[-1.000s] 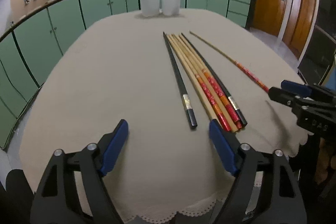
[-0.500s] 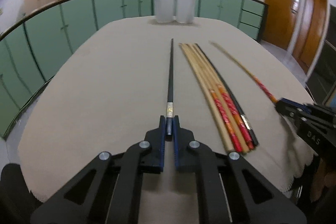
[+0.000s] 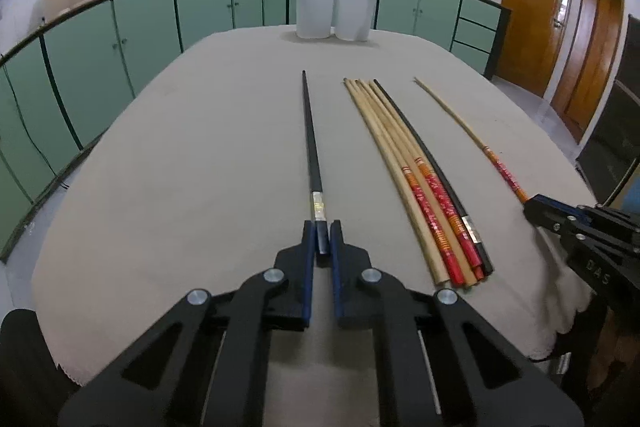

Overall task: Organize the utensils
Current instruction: 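Grasp the red chopstick with the right tool while the left tool grasps a black chopstick, then carry both chopsticks into the white holder and open both tools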

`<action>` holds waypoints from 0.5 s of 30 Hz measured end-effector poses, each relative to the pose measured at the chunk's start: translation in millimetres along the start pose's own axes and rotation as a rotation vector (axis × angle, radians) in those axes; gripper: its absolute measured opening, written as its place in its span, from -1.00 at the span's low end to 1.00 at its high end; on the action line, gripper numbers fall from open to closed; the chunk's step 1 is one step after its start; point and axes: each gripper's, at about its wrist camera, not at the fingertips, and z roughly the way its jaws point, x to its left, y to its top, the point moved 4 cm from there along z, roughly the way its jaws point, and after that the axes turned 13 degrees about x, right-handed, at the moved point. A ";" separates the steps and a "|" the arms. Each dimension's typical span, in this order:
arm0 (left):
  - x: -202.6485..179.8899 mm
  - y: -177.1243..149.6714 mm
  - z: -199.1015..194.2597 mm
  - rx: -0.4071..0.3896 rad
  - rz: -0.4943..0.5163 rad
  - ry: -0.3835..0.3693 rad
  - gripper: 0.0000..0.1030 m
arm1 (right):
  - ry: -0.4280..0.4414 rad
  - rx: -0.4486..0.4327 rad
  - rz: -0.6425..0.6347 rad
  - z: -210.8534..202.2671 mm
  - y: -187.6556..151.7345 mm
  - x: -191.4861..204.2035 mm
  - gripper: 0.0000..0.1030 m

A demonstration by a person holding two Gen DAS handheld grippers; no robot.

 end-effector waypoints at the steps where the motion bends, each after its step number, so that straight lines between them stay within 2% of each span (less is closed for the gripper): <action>1: 0.8 1.3 -1.7 0.015 -0.009 -0.019 -0.87 | 0.004 0.002 0.002 -2.4 2.0 0.4 -0.89; 6: 3.2 13.9 -25.8 0.023 -0.023 -0.030 -0.89 | 0.025 -0.028 0.016 -37.0 17.4 -2.1 -0.89; 15: 9.2 54.4 -78.1 0.020 -0.029 -0.055 -0.89 | 0.075 -0.076 -0.037 -111.8 71.6 4.9 -0.89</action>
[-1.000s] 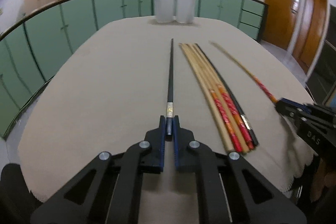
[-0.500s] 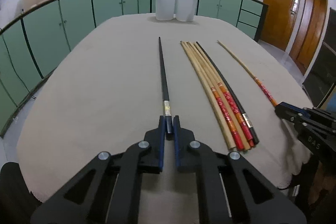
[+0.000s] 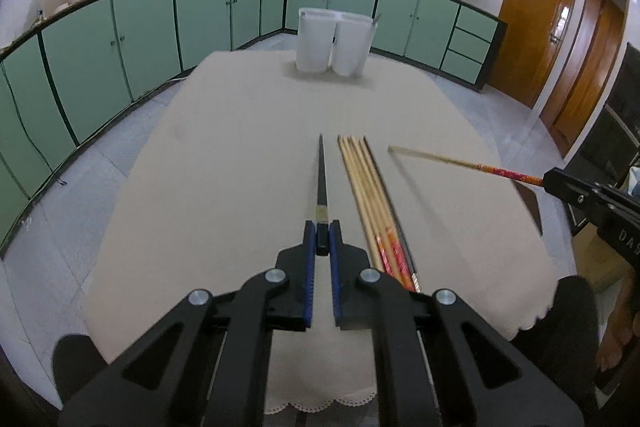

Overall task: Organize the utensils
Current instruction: 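Carry both chopsticks into the white holder and open both tools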

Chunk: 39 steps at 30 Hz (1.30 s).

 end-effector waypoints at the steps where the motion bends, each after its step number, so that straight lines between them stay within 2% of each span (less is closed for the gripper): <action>1: 0.7 5.9 -7.1 -0.006 0.002 -0.003 -0.89 | 0.003 -0.006 -0.006 -4.6 4.7 0.9 -0.89; 11: -3.9 59.1 -47.5 -0.045 0.070 -0.022 -0.89 | 0.029 0.003 -0.089 -29.1 69.0 5.5 -0.89; 18: -2.6 106.8 -62.8 -0.045 0.102 -0.058 -0.89 | 0.061 0.093 -0.102 -21.4 123.2 -3.4 -0.89; 24: -2.0 154.0 -77.5 -0.055 0.145 -0.049 -0.89 | 0.075 0.178 -0.133 -23.8 163.6 -2.2 -0.89; 29: -1.6 187.6 -91.4 -0.092 0.171 -0.033 -0.89 | 0.080 0.206 -0.149 -38.1 200.0 2.8 -0.89; 32: 0.0 212.7 -99.8 -0.125 0.174 -0.042 -0.89 | 0.054 0.196 -0.161 -48.3 223.8 4.5 -0.89; 39: -5.9 278.9 -114.8 -0.238 0.182 -0.007 -0.89 | 0.002 0.159 -0.151 -62.6 278.7 1.5 -0.89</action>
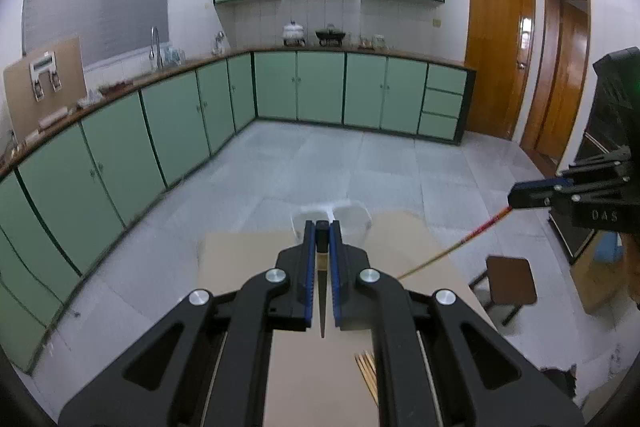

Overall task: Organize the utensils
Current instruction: 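Carry both chopsticks into the white holder and open both tools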

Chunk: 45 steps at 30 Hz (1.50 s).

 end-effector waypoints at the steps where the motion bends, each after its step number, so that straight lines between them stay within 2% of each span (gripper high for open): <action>1: 0.0 9.1 1.9 -0.012 -0.003 0.002 -0.89 | -0.004 -0.001 0.006 -1.1 7.9 -2.7 -0.89; 10: -3.6 83.5 26.2 -0.112 -0.035 0.024 -0.89 | -0.031 -0.029 0.055 9.3 75.9 -27.3 -0.89; 17: -4.0 113.2 73.4 -0.158 -0.052 0.044 -0.89 | -0.008 -0.028 0.126 51.5 118.6 -56.9 -0.89; 23: 4.1 111.6 134.7 -0.141 -0.077 0.039 -0.89 | 0.021 0.022 0.154 107.7 132.4 -75.2 -0.89; 28: 10.6 100.1 184.6 -0.104 -0.100 0.023 -0.89 | 0.042 0.065 0.157 148.0 130.7 -78.8 -0.89; 33: 22.3 90.0 218.6 -0.071 -0.121 0.014 -0.89 | 0.067 0.097 0.168 182.3 127.4 -85.0 -0.89; 38: 32.2 75.1 241.4 -0.039 -0.143 0.016 -0.88 | 0.091 0.119 0.177 206.2 123.7 -87.0 -0.89; 40: 35.3 71.4 244.7 -0.034 -0.152 0.022 -0.86 | 0.097 0.112 0.178 208.9 122.3 -86.4 -0.82; 42: 38.6 68.5 242.9 -0.038 -0.155 0.032 -0.86 | 0.098 0.103 0.181 208.3 121.7 -85.5 -0.68; 45: 40.6 67.1 233.6 -0.044 -0.153 0.031 -0.82 | 0.091 0.087 0.178 201.2 118.1 -86.7 -0.67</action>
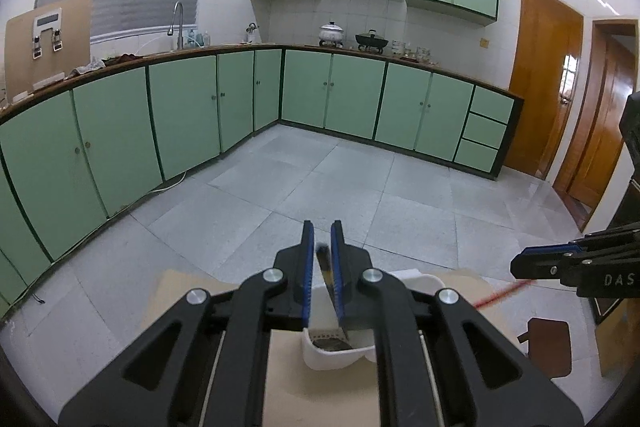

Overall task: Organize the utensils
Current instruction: 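Carry both chopsticks into the white holder and open both tools, then move both tools back to the remaining chopsticks on the table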

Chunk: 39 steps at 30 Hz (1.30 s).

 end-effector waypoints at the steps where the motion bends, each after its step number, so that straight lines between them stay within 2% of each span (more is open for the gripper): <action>1: 1.6 0.1 -5.8 -0.007 0.001 -0.001 -0.74 | 0.002 -0.006 0.002 -2.5 -0.3 -0.3 -0.66; 4: 5.5 -0.3 -29.5 -0.045 0.013 0.010 -0.26 | 0.003 -0.054 0.011 -20.9 -4.4 -1.3 -0.54; 5: 6.2 -0.7 -36.4 -0.054 0.016 0.010 -0.17 | 0.004 -0.074 0.015 -29.2 -6.7 -1.5 -0.53; 7: 9.3 -6.5 -57.3 -0.064 0.022 0.009 -0.12 | 0.009 -0.113 0.017 -47.5 -15.6 -1.6 -0.52; 10: 14.0 -26.5 -92.2 -0.077 0.026 -0.005 0.15 | 0.020 -0.178 0.006 -75.1 -39.3 -0.4 -0.48; 12: 15.2 -46.9 -112.1 -0.085 0.038 -0.008 0.27 | 0.015 -0.225 -0.005 -90.9 -65.2 -0.1 -0.43; 14: 13.9 -78.8 -132.7 -0.079 0.058 -0.019 0.37 | 0.010 -0.276 -0.023 -101.9 -107.6 2.8 -0.42; 19: 5.3 -174.4 -169.0 -0.057 0.108 -0.014 0.58 | -0.059 -0.349 -0.069 -89.9 -221.6 18.5 -0.41; 23: -0.3 -260.5 -192.7 -0.041 0.080 -0.041 0.64 | -0.069 -0.335 -0.093 -48.8 -325.6 38.4 -0.41; 27: -2.7 -343.5 -204.8 -0.013 0.021 -0.026 0.64 | -0.056 -0.234 -0.084 9.3 -408.2 58.5 -0.41; 29: 0.5 -371.0 -208.7 0.001 -0.021 -0.007 0.64 | -0.060 -0.172 -0.127 41.8 -445.4 76.7 -0.41; 33: 3.8 -401.9 -218.8 -0.007 -0.067 0.022 0.64 | -0.079 -0.120 -0.201 70.7 -477.1 100.6 -0.42; 39: 3.0 -411.2 -219.6 -0.002 -0.077 0.046 0.63 | -0.074 -0.132 -0.266 74.0 -476.9 114.9 -0.42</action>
